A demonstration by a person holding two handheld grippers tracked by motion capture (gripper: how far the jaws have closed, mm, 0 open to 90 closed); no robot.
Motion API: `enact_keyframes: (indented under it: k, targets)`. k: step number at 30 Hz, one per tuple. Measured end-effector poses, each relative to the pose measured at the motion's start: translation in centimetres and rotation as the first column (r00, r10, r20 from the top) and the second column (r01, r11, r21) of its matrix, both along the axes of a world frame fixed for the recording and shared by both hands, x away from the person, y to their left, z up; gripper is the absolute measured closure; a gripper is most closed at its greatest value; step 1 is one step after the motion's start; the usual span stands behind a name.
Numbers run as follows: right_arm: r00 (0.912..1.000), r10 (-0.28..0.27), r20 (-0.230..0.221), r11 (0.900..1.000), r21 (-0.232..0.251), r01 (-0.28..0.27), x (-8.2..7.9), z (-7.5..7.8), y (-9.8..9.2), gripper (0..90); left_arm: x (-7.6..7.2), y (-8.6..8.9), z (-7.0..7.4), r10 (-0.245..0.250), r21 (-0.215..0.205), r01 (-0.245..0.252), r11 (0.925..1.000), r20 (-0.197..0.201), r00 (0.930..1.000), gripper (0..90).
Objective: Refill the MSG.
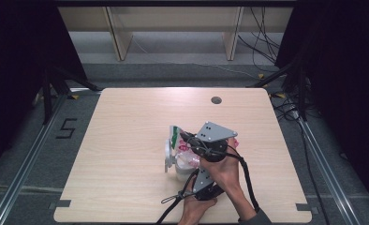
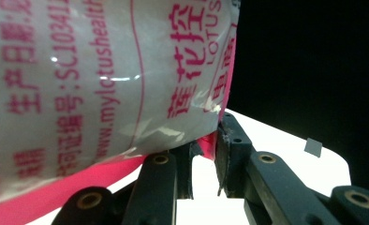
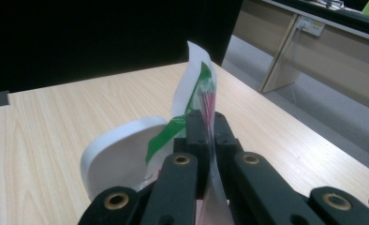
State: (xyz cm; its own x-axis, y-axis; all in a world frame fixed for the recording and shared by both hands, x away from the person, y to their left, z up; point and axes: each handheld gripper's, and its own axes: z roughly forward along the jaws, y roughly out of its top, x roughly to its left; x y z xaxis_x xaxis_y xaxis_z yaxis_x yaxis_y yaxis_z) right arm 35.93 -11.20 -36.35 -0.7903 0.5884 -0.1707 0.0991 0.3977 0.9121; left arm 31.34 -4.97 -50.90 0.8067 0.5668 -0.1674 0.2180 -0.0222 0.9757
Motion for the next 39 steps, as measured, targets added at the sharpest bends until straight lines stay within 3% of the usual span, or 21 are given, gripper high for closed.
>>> enact_keyframes:
  k: [8, 9, 12, 17, 20, 35, 37, 38, 39]
  targets:
    - [1.0000, 0.003, -0.004, 1.000, -0.001, -0.003, 0.12, -0.06, -0.04, 89.9, 0.05, 0.05, 0.01, 0.002, 0.005, -0.002, 1.0000, -0.002, 1.0000, 77.5]
    - [1.0000, 0.003, -0.009, 1.000, 0.005, -0.003, 0.07, -0.10, -0.01, 90.0, 0.13, -0.02, -0.08, -0.003, -0.012, 0.004, 0.9999, 0.004, 1.0000, 77.6]
    - [0.9999, 0.007, 0.008, 1.000, 0.005, -0.007, 0.03, 0.11, -0.17, 89.9, 0.03, 0.03, 0.12, 0.000, -0.001, 0.000, 1.0000, 0.001, 1.0000, 77.6]
    - [0.9999, 0.009, -0.014, 1.000, -0.010, -0.009, 0.05, -0.13, 0.00, 89.9, 0.02, -0.12, 0.01, 0.001, -0.010, -0.001, 1.0000, -0.005, 1.0000, 77.5]
    - [1.0000, 0.005, -0.001, 1.000, 0.009, -0.005, -0.03, 0.04, -0.06, 89.9, 0.03, -0.10, 0.10, 0.000, -0.011, 0.000, 0.9999, -0.003, 1.0000, 77.6]
    - [0.9998, 0.011, -0.019, 1.000, 0.006, -0.011, 0.08, 0.00, -0.17, 89.9, -0.03, -0.08, 0.03, 0.003, -0.002, -0.003, 1.0000, -0.004, 1.0000, 77.5]
    - [1.0000, 0.008, -0.005, 1.000, 0.001, -0.008, 0.08, -0.11, -0.03, 89.9, -0.04, -0.08, -0.01, 0.004, -0.005, -0.004, 1.0000, -0.004, 1.0000, 77.5]
    - [0.9996, 0.003, -0.028, 1.000, 0.005, -0.002, -0.02, -0.08, -0.01, 89.9, -0.06, -0.05, 0.02, 0.003, -0.005, -0.003, 1.0000, -0.006, 1.0000, 77.5]
    - [0.9999, 0.002, -0.012, 1.000, 0.000, -0.002, 0.09, -0.03, -0.11, 89.9, -0.06, -0.03, 0.05, 0.003, -0.006, -0.003, 1.0000, -0.003, 1.0000, 77.5]
